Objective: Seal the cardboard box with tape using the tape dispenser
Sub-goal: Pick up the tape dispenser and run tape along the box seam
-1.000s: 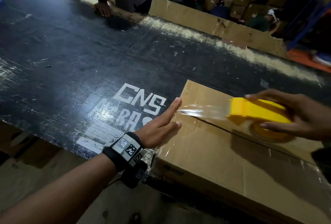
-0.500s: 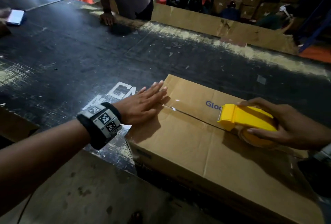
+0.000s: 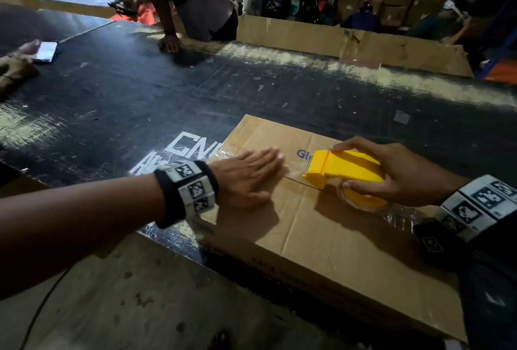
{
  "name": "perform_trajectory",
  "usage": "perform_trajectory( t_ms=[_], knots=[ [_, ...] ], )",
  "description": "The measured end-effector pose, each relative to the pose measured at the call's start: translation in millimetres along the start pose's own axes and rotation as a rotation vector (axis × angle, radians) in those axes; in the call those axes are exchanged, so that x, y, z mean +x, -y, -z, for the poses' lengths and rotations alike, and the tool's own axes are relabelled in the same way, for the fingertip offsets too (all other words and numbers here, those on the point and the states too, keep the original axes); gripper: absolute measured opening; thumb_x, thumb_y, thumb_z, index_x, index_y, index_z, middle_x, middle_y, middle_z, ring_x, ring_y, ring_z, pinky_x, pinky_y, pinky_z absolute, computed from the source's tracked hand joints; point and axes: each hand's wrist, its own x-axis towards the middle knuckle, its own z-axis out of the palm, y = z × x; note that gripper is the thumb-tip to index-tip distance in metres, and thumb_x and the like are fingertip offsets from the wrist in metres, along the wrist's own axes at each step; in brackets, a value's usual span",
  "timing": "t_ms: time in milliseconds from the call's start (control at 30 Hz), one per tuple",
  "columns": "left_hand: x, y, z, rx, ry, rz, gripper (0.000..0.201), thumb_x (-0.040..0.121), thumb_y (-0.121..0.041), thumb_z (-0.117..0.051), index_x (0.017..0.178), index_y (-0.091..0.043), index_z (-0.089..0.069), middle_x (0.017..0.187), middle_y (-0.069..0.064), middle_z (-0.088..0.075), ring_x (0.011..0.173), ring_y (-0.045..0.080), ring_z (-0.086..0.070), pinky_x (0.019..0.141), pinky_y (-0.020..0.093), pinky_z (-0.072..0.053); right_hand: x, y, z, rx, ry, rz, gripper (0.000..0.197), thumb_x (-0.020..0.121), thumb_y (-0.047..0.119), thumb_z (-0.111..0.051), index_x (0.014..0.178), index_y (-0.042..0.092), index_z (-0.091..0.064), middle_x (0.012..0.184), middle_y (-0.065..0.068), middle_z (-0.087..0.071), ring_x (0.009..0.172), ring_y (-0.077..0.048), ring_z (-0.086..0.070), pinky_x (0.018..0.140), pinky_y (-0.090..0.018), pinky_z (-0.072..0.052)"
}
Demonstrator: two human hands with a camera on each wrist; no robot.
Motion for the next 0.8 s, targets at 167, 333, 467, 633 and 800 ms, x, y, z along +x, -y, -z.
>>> perform_trajectory(
  t_ms=[167,333,467,633,800],
  knots=[
    [24,-39,3,-0.094,0.064,0.036,0.092,0.1,-0.066,-0.024,0.16,-0.012,0.019,0.169,0.01,0.022,0.158,0.022,0.019,0.13,0.043,0.001,8,-2,-4,-0.089,0.015,0.062,0.078,0.065,0.086,-0.045,0.136,0.058,-0.03,0.136,0.001,-0.057,0.106,-0.021,-0.06,0.081,-0.045,-0.057],
    [23,-38,1,-0.076,0.09,0.048,0.098,0.095,-0.074,-0.025,0.159,-0.015,0.021,0.169,0.007,0.025,0.157,0.02,0.021,0.13,0.044,-0.001,7,-7,0,-0.079,0.055,0.07,0.072,0.072,0.075,-0.056,0.137,0.057,-0.029,0.14,0.002,-0.053,0.11,-0.022,-0.058,0.081,-0.045,-0.058],
    [22,-38,0,-0.045,0.074,0.049,0.098,0.096,-0.072,-0.026,0.16,-0.014,0.018,0.17,0.008,0.023,0.157,0.02,0.021,0.13,0.042,-0.001,-32,-32,15,-0.042,0.055,0.076,0.065,0.077,0.064,-0.064,0.134,0.06,-0.035,0.138,0.014,-0.049,0.109,-0.012,-0.056,0.082,-0.037,-0.058],
    [24,-38,1,-0.044,0.1,0.049,0.116,0.073,-0.09,-0.005,0.16,-0.016,0.019,0.169,0.007,0.025,0.156,0.019,0.023,0.13,0.043,0.001,-105,-90,32,0.024,-0.016,-0.016,0.07,0.072,0.061,-0.071,0.133,0.066,-0.036,0.132,0.032,-0.044,0.11,-0.004,-0.055,0.073,-0.024,-0.054],
    [25,-41,1,-0.037,0.106,0.073,0.124,0.066,-0.096,0.002,0.159,-0.016,0.02,0.169,0.008,0.026,0.156,0.022,0.024,0.13,0.045,0.001,-121,-97,25,0.044,-0.048,-0.017,0.067,0.073,0.07,-0.064,0.135,0.061,-0.038,0.129,0.033,-0.046,0.104,-0.002,-0.058,0.071,-0.022,-0.053]
  ],
)
